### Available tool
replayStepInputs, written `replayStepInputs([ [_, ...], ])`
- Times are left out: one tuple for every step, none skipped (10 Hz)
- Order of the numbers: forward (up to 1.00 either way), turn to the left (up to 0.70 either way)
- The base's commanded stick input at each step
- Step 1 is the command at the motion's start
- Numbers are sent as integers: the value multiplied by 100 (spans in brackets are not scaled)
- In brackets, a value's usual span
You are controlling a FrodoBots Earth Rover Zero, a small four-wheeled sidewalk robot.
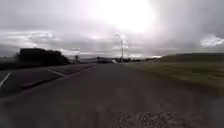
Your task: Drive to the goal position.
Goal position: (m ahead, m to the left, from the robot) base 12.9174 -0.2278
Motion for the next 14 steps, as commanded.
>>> replayStepInputs([
  [100, 0],
  [100, 0],
  [100, 0],
  [100, 0],
  [100, 0],
  [100, 0],
  [100, 0],
  [100, 0],
  [100, 0],
  [100, 0],
  [100, 0],
  [100, 0],
  [100, 0],
  [100, 0],
])
